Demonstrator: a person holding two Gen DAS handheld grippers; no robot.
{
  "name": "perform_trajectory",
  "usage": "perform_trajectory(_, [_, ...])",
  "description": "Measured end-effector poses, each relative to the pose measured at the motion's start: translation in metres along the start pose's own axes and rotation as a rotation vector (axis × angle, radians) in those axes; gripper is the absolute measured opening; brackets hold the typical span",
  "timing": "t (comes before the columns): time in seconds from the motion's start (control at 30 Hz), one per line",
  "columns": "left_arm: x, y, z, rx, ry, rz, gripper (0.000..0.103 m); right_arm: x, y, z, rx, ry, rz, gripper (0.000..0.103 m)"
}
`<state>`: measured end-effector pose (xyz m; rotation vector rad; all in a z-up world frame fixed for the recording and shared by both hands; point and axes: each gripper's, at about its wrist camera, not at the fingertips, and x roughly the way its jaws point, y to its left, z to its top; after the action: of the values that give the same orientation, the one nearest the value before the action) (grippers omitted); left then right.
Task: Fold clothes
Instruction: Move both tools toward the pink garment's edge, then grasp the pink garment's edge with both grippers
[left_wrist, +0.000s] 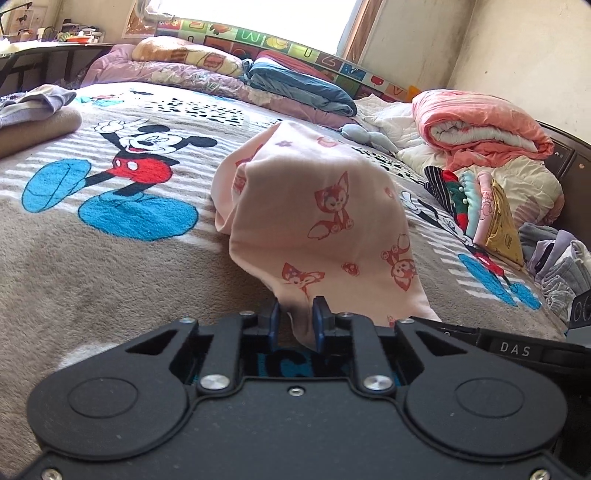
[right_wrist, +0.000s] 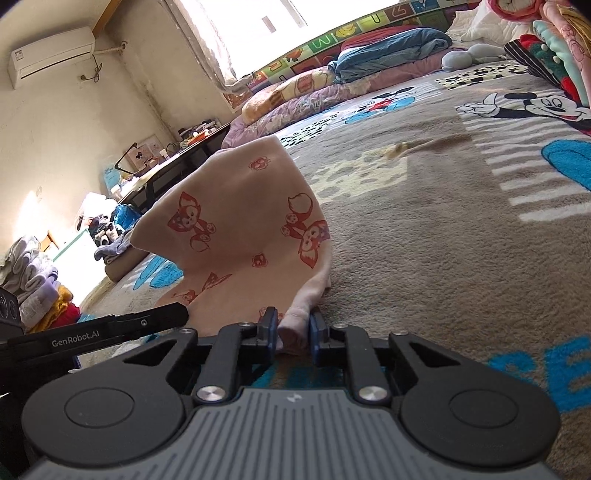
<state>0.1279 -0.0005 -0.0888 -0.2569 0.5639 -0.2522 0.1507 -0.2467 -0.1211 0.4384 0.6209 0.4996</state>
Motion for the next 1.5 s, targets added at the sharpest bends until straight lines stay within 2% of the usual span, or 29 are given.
perform_trajectory(0.17, [-0.024,-0.004,0.003,0.005,-0.042,-0.03,0.014,-0.012,-0.003,-0.004,0.07,-0.018,0.043,0.012])
perform_trajectory(0.37, [-0.051,0.0,-0.005,-0.019,-0.024,-0.025,0.013,-0.038,0.0,-0.024,0.22,-0.016,0.149,0.011])
perform_trajectory(0.43, [-0.059,0.001,-0.008,-0.025,-0.014,-0.025,0.013,-0.045,0.004,-0.03,0.243,-0.01,0.16,0.011])
perform_trajectory(0.67, [-0.093,0.001,-0.019,-0.017,0.01,-0.039,0.013,-0.071,0.025,-0.043,0.261,0.004,0.207,0.011])
perform_trajectory(0.93, [-0.114,0.01,-0.039,0.004,0.106,-0.042,0.013,-0.096,0.043,-0.072,0.246,0.119,0.206,0.011])
perform_trajectory(1.0, [-0.114,0.013,-0.04,-0.006,0.147,-0.074,0.015,-0.098,0.049,-0.079,0.234,0.155,0.188,0.011])
perform_trajectory(1.03, [-0.116,0.016,-0.04,-0.023,0.14,-0.079,0.017,-0.1,0.049,-0.08,0.236,0.158,0.18,0.011])
perform_trajectory(1.07, [-0.118,0.018,-0.039,-0.041,0.128,-0.08,0.025,-0.102,0.05,-0.081,0.24,0.156,0.174,0.014])
perform_trajectory(1.1, [-0.12,0.021,-0.036,-0.064,0.113,-0.07,0.043,-0.103,0.05,-0.083,0.244,0.155,0.168,0.016])
perform_trajectory(1.13, [-0.122,0.025,-0.034,-0.088,0.097,-0.058,0.053,-0.105,0.05,-0.084,0.247,0.154,0.161,0.019])
perform_trajectory(1.17, [-0.122,0.029,-0.032,-0.119,0.087,-0.047,0.066,-0.108,0.049,-0.083,0.256,0.139,0.157,0.031])
perform_trajectory(1.2, [-0.122,0.034,-0.031,-0.153,0.078,-0.036,0.069,-0.111,0.048,-0.082,0.265,0.119,0.154,0.047])
perform_trajectory(1.23, [-0.121,0.039,-0.029,-0.187,0.07,-0.024,0.071,-0.114,0.046,-0.08,0.272,0.096,0.149,0.053])
perform_trajectory(1.27, [-0.121,0.044,-0.028,-0.22,0.061,-0.013,0.079,-0.117,0.044,-0.078,0.277,0.072,0.143,0.056])
perform_trajectory(1.3, [-0.121,0.049,-0.026,-0.254,0.052,-0.002,0.087,-0.12,0.043,-0.075,0.279,0.05,0.135,0.056])
perform_trajectory(1.4, [-0.113,0.057,-0.022,-0.337,0.086,0.01,0.103,-0.123,0.04,-0.067,0.264,0.004,0.092,0.057])
perform_trajectory(1.43, [-0.11,0.057,-0.02,-0.357,0.1,0.005,0.103,-0.123,0.04,-0.065,0.264,-0.004,0.08,0.057])
perform_trajectory(1.5, [-0.111,0.05,-0.017,-0.34,0.079,-0.022,0.103,-0.126,0.041,-0.06,0.255,-0.015,0.075,0.06])
